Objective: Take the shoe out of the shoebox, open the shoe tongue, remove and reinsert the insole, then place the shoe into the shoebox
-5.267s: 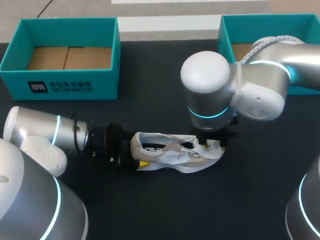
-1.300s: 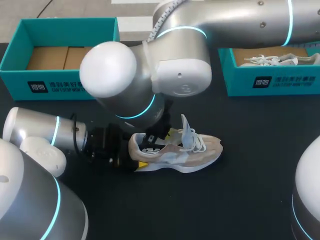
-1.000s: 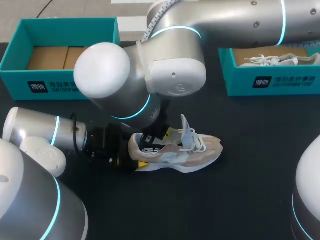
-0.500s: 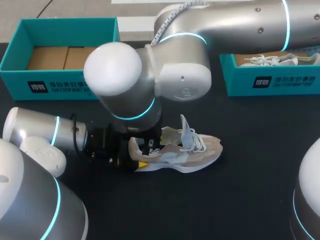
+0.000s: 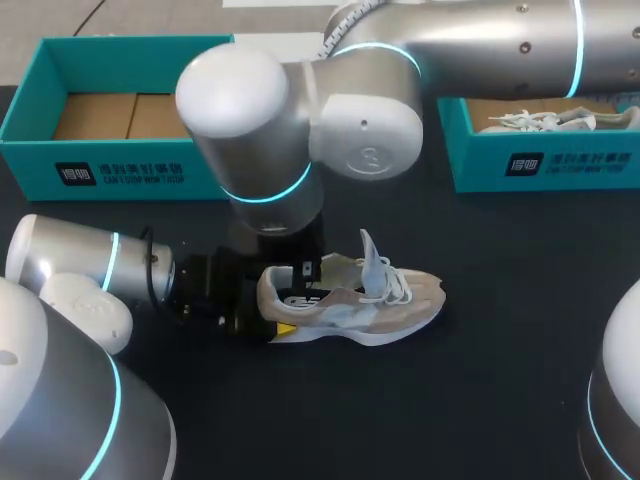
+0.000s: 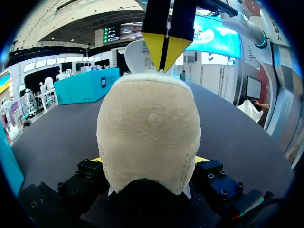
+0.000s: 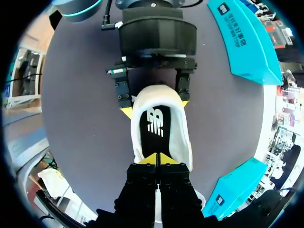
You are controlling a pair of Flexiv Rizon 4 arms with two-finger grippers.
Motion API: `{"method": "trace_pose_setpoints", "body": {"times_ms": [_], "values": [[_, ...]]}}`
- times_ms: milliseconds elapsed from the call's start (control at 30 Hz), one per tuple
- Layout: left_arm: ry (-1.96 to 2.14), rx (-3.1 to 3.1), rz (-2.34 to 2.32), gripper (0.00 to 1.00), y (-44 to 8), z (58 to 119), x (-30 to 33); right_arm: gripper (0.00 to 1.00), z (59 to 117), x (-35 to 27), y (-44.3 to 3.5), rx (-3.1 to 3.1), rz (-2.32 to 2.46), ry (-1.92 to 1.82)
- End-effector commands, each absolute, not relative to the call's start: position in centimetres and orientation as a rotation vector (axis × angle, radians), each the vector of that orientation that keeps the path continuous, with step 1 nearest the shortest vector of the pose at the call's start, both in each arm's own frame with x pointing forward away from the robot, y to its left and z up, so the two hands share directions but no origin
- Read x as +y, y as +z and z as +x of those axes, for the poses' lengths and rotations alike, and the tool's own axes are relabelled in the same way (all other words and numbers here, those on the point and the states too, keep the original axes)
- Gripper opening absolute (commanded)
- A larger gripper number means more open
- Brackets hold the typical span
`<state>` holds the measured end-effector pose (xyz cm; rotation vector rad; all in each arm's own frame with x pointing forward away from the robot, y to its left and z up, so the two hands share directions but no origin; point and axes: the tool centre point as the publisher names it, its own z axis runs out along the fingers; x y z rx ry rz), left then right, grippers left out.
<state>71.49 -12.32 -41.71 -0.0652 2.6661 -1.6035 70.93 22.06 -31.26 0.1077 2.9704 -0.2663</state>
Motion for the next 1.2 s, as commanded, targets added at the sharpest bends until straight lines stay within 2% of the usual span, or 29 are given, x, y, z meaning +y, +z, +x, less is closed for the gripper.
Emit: {"method": "trace_pose_setpoints", "body": {"times_ms": [33,567,1000,1067,1133,1200], "values": [[-1.600,2.667,-0.064,0.00,-41.8,71.4,-12.2,0.00,71.4,20.9,-32.2,2.990,0.087,-0.246],[-1.600,2.667,-0.064,0.00,-41.8,71.4,-12.2,0.00,72.8,20.3,-36.7,3.070,-0.015,-0.027],[-1.600,2.667,-0.064,0.00,-41.8,71.4,-12.2,0.00,73.0,20.2,-37.7,3.106,-0.065,-0.059],[-1.600,2.667,-0.064,0.00,-41.8,71.4,-12.2,0.14,73.0,20.2,-37.8,3.104,-0.058,-0.061],[-1.600,2.667,-0.064,0.00,-41.8,71.4,-12.2,0.23,73.0,20.3,-37.8,3.103,-0.055,-0.064],[-1.600,2.667,-0.064,0.00,-41.8,71.4,-12.2,0.25,73.2,20.5,-38.0,3.098,-0.048,-0.074]]}}
